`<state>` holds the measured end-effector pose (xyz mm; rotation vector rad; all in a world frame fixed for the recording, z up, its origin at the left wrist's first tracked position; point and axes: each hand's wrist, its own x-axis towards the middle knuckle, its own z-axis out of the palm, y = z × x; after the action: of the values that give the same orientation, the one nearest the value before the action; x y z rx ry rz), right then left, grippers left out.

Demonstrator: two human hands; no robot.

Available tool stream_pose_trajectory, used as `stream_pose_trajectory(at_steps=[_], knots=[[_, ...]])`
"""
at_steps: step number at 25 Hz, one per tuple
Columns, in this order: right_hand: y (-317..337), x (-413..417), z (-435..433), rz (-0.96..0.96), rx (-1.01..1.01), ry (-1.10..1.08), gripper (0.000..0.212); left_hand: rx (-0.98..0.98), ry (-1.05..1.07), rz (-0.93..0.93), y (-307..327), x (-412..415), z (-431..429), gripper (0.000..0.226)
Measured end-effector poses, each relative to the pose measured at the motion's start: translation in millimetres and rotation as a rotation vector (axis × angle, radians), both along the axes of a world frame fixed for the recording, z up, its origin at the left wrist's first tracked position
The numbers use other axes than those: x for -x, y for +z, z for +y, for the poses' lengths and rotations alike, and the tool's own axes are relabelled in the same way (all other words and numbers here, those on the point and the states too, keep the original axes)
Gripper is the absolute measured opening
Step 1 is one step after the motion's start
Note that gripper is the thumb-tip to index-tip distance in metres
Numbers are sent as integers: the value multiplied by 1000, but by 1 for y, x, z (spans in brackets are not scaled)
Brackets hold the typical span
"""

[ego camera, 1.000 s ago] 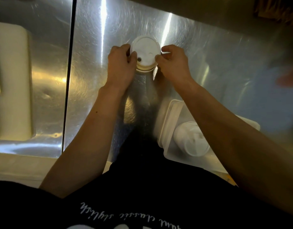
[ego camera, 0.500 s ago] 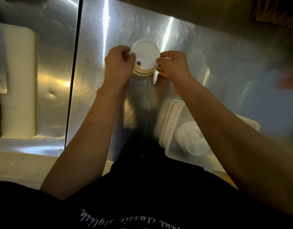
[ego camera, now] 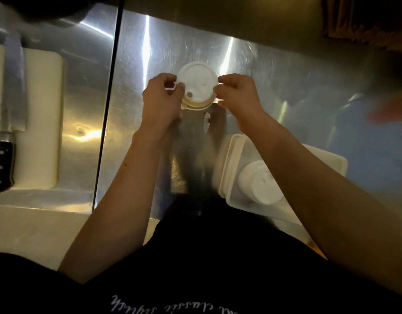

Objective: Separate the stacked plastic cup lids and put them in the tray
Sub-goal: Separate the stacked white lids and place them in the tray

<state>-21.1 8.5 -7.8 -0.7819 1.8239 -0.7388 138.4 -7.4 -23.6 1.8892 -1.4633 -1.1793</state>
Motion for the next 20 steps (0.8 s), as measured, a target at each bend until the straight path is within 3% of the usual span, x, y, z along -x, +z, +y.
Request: stream_pose_trajectory(at_steps=[6, 11, 20], knots=[[17, 4, 23, 5, 82, -6, 18, 7, 21, 59, 19, 5, 24, 37], [24, 14, 51, 28, 114, -52, 31, 27, 24, 95, 36, 16, 52, 35], [37, 59, 104, -6, 203, -127, 30, 87, 1, 111, 68, 61, 102, 34]])
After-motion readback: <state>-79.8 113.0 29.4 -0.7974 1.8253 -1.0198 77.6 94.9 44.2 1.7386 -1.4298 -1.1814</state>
